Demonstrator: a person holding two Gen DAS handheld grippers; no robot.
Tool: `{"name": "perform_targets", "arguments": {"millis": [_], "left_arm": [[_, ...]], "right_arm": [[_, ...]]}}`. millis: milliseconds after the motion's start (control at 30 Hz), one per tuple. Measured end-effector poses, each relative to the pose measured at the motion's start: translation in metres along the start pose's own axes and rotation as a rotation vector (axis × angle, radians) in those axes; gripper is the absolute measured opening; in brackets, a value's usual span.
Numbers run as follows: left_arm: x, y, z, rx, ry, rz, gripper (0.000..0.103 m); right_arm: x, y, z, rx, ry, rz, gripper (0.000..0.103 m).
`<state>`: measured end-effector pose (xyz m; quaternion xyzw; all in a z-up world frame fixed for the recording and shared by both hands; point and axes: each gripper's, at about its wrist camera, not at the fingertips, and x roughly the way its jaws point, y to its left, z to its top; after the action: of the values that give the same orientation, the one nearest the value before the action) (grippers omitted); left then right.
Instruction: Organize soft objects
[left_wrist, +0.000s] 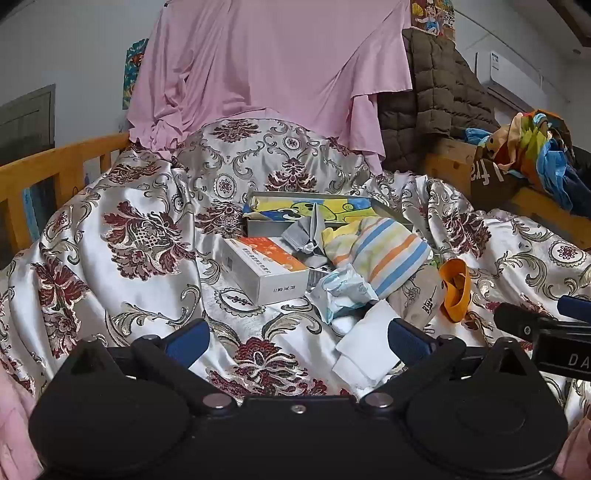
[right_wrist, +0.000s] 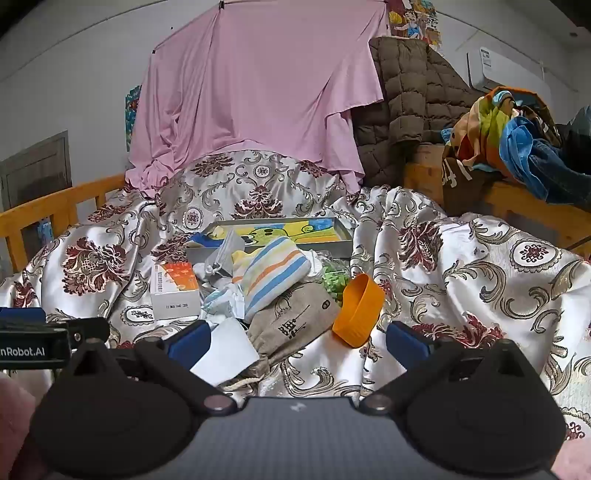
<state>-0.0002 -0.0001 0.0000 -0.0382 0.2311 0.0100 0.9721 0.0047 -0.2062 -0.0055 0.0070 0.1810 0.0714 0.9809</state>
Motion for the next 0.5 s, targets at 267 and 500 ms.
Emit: {"name": "perform_targets", "arguments": {"millis": [267,500], "left_arm": [[0.0001,0.0001,0.0,-0.002,0.004,-0.002,0.102],[0.0001,0.0,0.0,-0.001,0.005,0.0,0.102]], "right_arm": [[-0.0006,-0.0005,0.0007,-0.003,0.003,-0.002,0.103],[-0.0001,-0.0006,0.0007,0.0,0.003,0.0,0.103]]}}
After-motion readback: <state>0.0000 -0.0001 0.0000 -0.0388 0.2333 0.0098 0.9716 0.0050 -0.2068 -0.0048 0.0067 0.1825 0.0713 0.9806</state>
